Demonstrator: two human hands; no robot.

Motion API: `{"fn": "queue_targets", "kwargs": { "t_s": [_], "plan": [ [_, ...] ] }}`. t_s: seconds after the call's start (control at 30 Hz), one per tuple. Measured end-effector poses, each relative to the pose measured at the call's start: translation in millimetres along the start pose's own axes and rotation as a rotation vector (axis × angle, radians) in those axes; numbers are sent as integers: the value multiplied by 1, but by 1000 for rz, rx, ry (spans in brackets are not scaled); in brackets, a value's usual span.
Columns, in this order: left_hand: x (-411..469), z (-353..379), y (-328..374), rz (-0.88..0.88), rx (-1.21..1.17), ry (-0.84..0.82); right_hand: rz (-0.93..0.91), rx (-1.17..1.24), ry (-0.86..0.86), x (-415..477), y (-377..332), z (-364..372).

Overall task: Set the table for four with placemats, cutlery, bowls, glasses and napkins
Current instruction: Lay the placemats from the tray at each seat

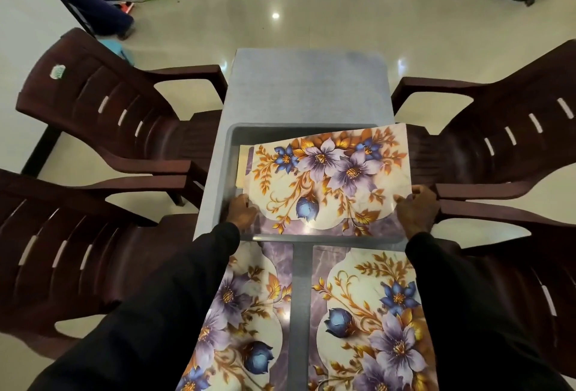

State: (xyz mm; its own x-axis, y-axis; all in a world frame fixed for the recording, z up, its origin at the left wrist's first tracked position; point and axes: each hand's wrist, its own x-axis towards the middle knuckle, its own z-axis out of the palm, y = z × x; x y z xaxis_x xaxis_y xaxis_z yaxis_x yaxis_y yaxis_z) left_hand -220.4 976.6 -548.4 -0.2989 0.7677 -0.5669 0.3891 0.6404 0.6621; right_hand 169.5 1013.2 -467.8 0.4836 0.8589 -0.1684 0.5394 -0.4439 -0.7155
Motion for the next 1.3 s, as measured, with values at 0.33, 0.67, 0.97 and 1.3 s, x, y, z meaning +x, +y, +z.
{"fn": "queue_targets", "kwargs": {
  "t_s": [0.33,0.67,0.97,1.3],
  "plan": [
    [-17,-17,28,51,-339,85,-100,119,38,-7,0,-10],
    [-55,-71,34,160,-497,171,-106,218,95,-53,-19,-29],
    [-131,-145,-46,155,-603,147,-108,318,31,-158,-30,-25],
    [-219,-210,-174,83,-622,168,-142,285,-32,-309,-17,3]
  ]
}}
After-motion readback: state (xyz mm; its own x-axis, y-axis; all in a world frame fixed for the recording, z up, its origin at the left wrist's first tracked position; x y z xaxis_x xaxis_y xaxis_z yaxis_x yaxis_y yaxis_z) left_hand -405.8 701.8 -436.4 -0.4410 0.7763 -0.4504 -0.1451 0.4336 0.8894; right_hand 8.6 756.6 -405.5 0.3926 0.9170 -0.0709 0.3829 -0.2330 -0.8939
